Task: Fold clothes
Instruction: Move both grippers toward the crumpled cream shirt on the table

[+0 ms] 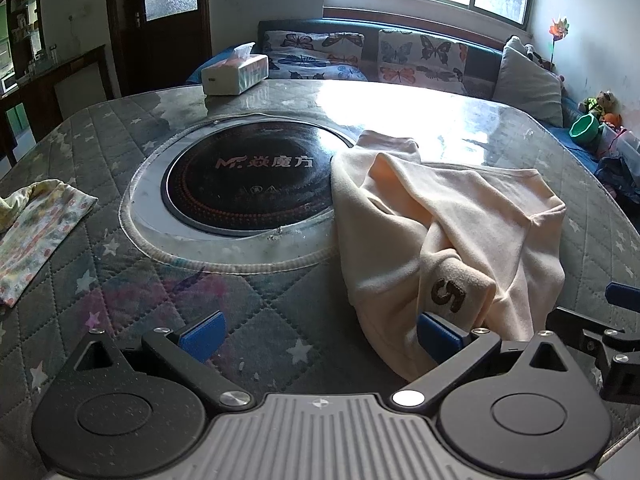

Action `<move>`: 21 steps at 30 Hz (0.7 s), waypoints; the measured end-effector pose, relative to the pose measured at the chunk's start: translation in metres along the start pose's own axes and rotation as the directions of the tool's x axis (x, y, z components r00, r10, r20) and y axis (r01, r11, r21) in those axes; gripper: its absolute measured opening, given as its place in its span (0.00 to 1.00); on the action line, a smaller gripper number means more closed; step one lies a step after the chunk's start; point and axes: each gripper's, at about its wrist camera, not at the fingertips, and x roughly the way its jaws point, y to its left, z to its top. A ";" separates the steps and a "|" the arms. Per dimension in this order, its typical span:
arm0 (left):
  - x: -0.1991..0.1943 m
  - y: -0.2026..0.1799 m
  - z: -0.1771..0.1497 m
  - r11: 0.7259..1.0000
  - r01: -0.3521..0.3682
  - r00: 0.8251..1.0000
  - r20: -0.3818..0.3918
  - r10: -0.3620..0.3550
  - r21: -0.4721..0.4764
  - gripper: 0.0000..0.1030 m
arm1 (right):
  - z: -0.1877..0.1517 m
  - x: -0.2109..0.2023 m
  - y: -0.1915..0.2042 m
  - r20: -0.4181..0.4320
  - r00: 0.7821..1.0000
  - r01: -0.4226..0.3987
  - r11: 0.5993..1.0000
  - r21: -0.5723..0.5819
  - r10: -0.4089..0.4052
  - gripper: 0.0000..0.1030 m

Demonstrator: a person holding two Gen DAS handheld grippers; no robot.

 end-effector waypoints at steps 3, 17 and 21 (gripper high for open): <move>0.000 -0.002 -0.001 1.000 0.000 1.000 -0.005 0.000 0.005 1.00 | 0.000 0.000 0.001 -0.001 1.000 -0.002 1.000 -0.001 0.002 1.00; 0.002 -0.006 -0.001 1.000 0.004 1.000 -0.017 -0.003 0.021 1.00 | 0.000 0.003 0.002 -0.008 1.000 -0.009 1.000 -0.004 0.009 1.00; 0.003 -0.006 -0.001 1.000 0.004 1.000 -0.020 -0.004 0.023 1.00 | 0.000 0.004 0.002 -0.011 1.000 -0.011 1.000 -0.003 0.011 1.00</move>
